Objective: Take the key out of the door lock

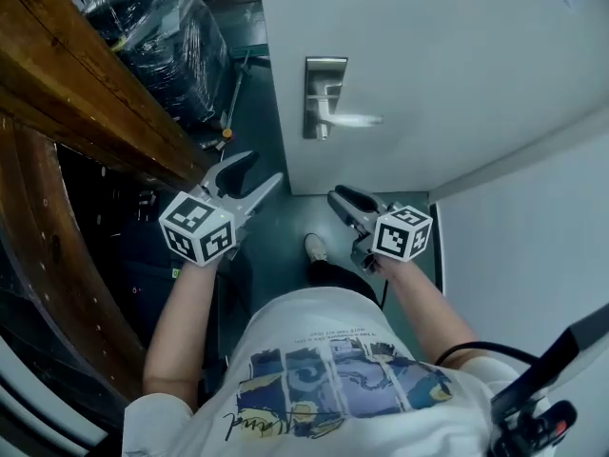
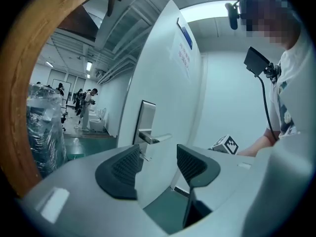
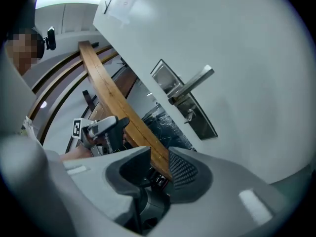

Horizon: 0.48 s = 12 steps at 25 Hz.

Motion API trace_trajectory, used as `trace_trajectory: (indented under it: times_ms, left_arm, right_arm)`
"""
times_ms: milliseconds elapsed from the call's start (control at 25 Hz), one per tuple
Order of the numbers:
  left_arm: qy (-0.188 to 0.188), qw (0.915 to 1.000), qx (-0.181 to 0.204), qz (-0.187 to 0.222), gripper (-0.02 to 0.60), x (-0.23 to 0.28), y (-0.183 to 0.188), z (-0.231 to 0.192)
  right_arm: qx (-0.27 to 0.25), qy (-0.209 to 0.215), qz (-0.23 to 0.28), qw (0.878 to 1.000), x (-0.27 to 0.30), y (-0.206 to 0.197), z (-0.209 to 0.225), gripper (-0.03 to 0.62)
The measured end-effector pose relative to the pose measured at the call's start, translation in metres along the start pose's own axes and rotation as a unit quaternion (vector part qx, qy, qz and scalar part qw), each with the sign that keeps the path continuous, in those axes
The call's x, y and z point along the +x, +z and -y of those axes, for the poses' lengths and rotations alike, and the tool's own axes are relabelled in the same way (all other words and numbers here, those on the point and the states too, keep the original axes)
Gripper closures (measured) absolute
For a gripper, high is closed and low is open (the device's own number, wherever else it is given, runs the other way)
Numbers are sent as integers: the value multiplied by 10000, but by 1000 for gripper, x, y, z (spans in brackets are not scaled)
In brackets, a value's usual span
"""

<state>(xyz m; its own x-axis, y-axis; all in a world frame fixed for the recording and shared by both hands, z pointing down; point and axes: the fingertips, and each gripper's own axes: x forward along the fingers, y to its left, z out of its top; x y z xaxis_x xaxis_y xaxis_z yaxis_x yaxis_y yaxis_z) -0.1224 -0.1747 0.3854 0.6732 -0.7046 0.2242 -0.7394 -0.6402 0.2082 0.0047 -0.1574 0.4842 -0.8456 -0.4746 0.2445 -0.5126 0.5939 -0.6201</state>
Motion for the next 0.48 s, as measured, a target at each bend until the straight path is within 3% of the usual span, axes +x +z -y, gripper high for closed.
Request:
trace_trajectory:
  times_ms: [200,480]
  left_arm:
    - [-158,9998,10,88,285,43,36,-49]
    - [-534,9981,12,306,239,86,81,-85]
  right_arm:
    - [322,92,6,9994,27,17,25,488]
    - [530,92,-108,9985,47,21,48,478]
